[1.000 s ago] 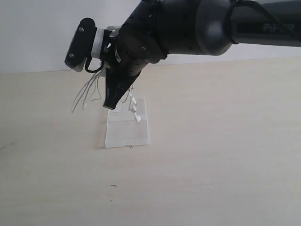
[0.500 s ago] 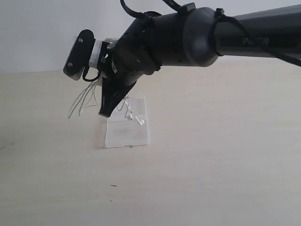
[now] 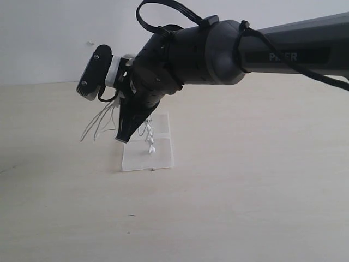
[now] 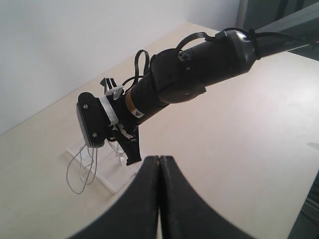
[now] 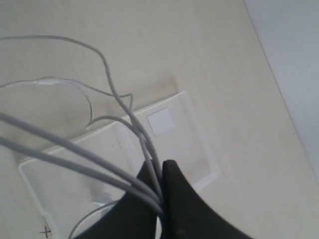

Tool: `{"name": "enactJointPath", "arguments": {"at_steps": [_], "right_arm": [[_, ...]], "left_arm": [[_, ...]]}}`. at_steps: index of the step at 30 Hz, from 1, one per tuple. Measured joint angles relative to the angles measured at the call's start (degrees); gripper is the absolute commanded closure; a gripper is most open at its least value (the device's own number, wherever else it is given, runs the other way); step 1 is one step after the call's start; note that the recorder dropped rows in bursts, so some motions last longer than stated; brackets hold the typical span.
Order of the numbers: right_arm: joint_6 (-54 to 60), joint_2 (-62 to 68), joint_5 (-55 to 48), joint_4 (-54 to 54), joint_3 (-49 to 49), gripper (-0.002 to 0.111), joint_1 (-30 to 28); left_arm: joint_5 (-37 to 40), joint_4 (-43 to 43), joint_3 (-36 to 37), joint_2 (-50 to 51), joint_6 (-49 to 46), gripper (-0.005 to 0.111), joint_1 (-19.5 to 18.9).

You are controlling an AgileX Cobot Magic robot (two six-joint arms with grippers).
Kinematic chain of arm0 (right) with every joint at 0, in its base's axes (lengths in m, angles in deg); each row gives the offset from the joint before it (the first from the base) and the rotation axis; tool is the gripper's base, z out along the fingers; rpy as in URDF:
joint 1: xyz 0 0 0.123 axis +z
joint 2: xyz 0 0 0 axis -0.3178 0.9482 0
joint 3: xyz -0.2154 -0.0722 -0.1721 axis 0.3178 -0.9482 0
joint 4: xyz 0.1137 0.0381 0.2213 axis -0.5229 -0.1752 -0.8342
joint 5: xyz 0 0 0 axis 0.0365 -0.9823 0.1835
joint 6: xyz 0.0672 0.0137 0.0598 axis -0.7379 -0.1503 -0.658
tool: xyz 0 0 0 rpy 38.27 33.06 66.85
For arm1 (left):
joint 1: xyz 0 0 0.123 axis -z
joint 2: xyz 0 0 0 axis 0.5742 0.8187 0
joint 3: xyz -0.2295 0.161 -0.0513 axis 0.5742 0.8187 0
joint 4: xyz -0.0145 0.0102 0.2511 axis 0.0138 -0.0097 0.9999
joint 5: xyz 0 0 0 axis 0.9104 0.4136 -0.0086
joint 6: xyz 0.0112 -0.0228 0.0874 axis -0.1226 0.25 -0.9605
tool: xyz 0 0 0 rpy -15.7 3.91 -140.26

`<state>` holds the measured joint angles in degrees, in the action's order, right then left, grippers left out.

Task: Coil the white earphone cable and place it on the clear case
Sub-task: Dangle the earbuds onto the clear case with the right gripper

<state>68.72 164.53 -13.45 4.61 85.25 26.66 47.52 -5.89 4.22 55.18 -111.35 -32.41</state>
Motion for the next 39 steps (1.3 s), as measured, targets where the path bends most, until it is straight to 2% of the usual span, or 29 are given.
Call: {"name": "enactJointPath", "arguments": {"at_steps": [25,32,39], "right_arm": [[-5.28,-1.36,4.40,-5.18,0.00,0.108,-0.70],[-6.20,-2.09,7.42,-10.71,0.00,0.108,-0.70],[-7.92,-0.79,7.77,-11.90,0.04,0.108,-0.70]], "left_arm": [[0.23,0.00,0.00,0.00,-0.11,0.107,0.00],[0.23,0.00,0.00,0.00,-0.11,0.107,0.00],[0.23,0.00,0.00,0.00,-0.11,0.107,0.00]]}}
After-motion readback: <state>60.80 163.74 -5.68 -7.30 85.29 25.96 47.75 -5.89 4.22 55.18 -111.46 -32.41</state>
